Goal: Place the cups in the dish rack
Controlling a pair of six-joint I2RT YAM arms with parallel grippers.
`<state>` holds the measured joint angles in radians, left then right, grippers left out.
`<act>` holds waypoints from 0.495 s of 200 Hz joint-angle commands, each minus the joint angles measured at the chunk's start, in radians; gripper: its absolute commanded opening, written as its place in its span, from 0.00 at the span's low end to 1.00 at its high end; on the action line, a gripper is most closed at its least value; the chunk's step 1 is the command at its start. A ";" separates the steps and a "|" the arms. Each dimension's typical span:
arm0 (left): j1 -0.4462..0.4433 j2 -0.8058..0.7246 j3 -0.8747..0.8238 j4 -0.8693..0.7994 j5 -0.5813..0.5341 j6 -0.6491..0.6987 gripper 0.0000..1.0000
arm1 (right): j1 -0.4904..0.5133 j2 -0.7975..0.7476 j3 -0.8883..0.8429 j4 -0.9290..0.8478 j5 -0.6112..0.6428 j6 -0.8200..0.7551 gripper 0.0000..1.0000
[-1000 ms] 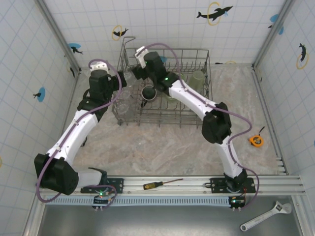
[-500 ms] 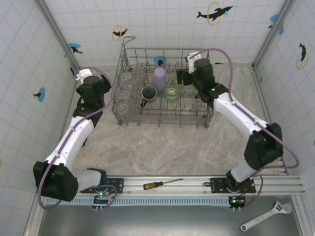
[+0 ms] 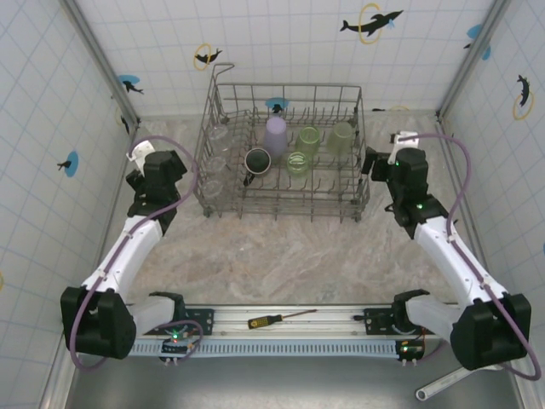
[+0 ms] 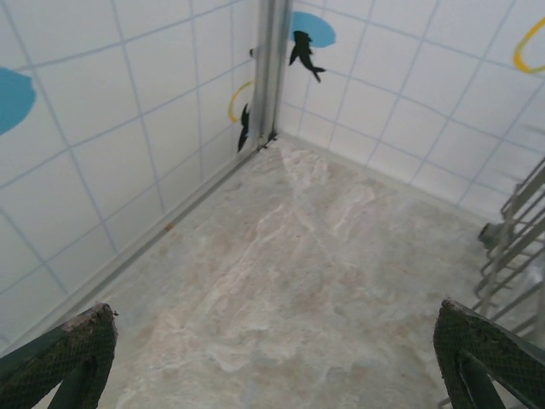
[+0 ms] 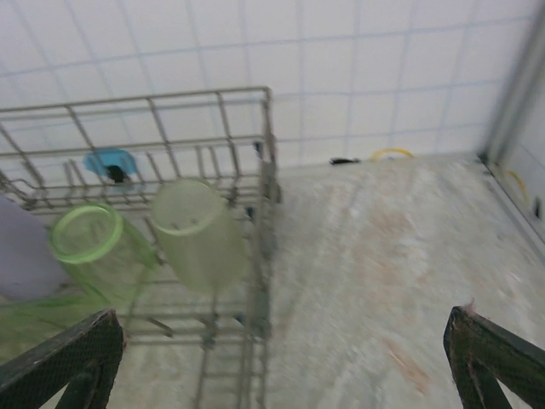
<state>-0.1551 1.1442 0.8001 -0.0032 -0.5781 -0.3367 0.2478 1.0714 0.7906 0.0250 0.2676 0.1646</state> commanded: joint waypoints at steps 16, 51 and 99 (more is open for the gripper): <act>0.026 -0.025 -0.096 0.045 -0.084 0.054 0.98 | -0.065 -0.084 -0.107 0.006 0.056 0.034 1.00; 0.088 -0.020 -0.166 0.057 -0.079 -0.008 0.97 | -0.121 -0.135 -0.195 0.014 0.078 0.038 1.00; 0.100 0.009 -0.355 0.227 0.002 -0.085 0.98 | -0.157 -0.159 -0.352 0.141 0.056 0.021 1.00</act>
<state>-0.0570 1.1336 0.5308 0.1097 -0.6029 -0.3740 0.1001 0.9363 0.5190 0.0502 0.3199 0.1898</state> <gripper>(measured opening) 0.975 0.997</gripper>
